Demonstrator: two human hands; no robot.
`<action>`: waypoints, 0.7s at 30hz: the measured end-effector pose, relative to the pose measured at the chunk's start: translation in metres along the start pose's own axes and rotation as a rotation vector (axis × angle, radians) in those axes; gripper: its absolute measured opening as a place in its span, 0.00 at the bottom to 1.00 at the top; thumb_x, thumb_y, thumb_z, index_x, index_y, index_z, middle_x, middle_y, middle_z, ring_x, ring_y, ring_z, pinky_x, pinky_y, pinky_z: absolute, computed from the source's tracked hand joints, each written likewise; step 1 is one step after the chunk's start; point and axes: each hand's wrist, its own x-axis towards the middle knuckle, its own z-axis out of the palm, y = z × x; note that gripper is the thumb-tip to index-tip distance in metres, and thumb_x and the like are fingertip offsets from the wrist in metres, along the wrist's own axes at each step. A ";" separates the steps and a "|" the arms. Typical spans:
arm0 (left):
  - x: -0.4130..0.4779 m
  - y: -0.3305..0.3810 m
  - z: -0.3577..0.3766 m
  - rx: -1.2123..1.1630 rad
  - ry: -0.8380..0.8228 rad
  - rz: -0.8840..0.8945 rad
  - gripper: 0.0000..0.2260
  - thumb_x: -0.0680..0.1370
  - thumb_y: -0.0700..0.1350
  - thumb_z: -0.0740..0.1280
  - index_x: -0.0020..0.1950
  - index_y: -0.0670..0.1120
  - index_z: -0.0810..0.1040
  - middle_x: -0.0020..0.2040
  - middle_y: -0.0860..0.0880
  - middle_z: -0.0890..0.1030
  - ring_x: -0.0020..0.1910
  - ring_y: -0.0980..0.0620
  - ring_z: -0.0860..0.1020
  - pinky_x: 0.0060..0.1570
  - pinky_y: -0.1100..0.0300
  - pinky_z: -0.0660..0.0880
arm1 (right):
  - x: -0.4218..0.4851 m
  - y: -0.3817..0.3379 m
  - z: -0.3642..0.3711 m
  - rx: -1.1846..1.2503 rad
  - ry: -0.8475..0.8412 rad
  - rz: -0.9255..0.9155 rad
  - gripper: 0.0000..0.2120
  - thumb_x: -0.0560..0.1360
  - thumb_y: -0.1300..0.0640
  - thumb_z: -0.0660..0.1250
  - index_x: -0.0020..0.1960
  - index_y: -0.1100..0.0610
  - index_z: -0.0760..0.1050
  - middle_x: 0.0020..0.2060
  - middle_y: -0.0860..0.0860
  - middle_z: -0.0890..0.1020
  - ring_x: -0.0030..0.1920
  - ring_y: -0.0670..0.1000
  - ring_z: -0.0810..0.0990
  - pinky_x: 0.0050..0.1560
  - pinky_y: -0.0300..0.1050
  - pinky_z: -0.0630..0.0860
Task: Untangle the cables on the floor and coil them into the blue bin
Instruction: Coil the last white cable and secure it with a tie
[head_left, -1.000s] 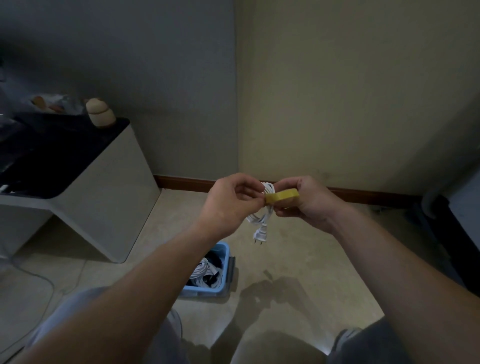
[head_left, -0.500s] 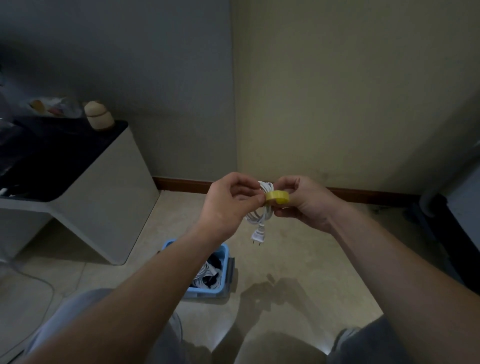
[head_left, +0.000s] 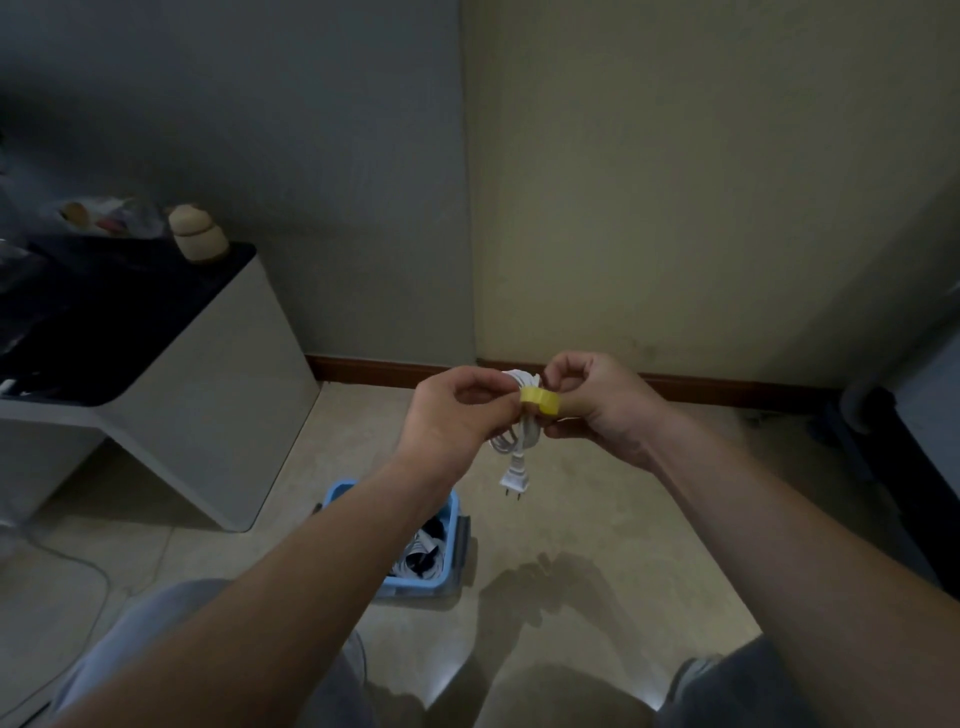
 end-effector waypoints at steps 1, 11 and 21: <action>0.000 -0.001 0.000 -0.018 0.004 -0.022 0.08 0.72 0.37 0.76 0.50 0.42 0.84 0.45 0.42 0.85 0.44 0.47 0.83 0.47 0.55 0.81 | 0.000 0.001 0.002 -0.020 0.010 -0.005 0.15 0.70 0.74 0.71 0.37 0.58 0.71 0.24 0.49 0.78 0.26 0.45 0.77 0.27 0.39 0.77; 0.004 -0.008 0.003 -0.105 0.158 -0.091 0.04 0.76 0.38 0.73 0.50 0.43 0.84 0.43 0.45 0.85 0.40 0.51 0.83 0.42 0.59 0.82 | 0.004 0.010 0.021 0.063 0.151 -0.046 0.08 0.71 0.71 0.72 0.40 0.60 0.80 0.32 0.56 0.84 0.31 0.49 0.82 0.34 0.41 0.82; 0.006 -0.005 0.002 -0.049 0.245 -0.013 0.03 0.76 0.41 0.73 0.48 0.46 0.86 0.41 0.50 0.86 0.42 0.55 0.84 0.44 0.63 0.80 | 0.002 0.009 0.022 0.221 0.044 -0.063 0.08 0.75 0.74 0.66 0.46 0.64 0.81 0.37 0.59 0.85 0.38 0.51 0.85 0.45 0.43 0.84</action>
